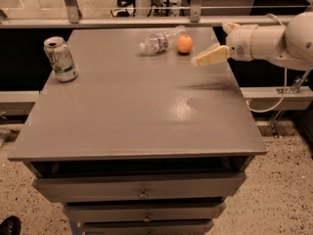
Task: Move orange near water bottle
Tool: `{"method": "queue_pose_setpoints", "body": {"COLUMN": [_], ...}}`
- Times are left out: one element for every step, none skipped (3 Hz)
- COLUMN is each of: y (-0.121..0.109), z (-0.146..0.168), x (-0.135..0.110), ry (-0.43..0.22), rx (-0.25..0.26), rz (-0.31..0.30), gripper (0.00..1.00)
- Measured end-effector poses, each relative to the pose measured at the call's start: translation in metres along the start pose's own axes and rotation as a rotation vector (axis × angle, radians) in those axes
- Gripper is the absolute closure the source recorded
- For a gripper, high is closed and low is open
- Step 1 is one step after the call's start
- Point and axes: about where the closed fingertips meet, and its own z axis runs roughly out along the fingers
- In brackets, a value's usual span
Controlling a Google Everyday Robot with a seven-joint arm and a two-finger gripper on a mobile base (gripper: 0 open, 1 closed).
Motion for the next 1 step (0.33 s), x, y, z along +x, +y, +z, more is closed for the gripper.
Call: {"method": "queue_pose_setpoints", "body": {"y": [0.0075], "z": [-0.0074], "x": [0.0028], "ry": [-0.001], "rx": [-0.028], "rz": [-0.016], "gripper": [0.0]}}
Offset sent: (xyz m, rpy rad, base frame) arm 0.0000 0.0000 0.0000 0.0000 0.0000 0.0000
